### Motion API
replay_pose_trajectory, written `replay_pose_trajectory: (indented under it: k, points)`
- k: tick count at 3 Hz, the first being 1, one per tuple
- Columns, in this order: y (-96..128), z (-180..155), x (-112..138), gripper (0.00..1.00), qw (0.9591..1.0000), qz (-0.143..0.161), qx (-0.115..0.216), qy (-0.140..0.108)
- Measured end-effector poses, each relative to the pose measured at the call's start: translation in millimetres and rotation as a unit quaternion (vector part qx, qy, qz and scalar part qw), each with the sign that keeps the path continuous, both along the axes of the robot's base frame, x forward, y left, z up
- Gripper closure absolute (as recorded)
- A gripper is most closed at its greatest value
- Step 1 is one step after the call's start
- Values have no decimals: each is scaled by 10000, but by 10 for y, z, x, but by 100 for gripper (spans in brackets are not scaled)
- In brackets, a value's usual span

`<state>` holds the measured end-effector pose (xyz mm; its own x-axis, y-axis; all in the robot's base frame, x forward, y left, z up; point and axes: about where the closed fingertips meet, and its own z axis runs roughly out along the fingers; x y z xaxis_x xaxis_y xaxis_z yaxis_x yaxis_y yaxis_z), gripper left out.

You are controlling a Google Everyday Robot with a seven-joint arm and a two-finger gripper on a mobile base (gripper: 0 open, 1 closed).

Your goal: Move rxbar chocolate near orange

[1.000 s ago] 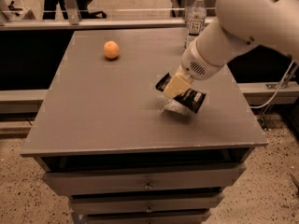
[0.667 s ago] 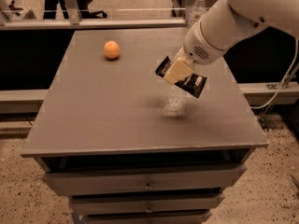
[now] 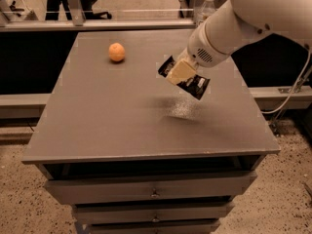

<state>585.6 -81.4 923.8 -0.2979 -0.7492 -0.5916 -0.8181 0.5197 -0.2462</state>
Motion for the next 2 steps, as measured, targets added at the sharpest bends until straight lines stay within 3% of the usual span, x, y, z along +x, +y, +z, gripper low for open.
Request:
replay_pose_trajectory:
  k: [2]
  points:
    - [301,-161,1016,100,9967,-202,477,-632]
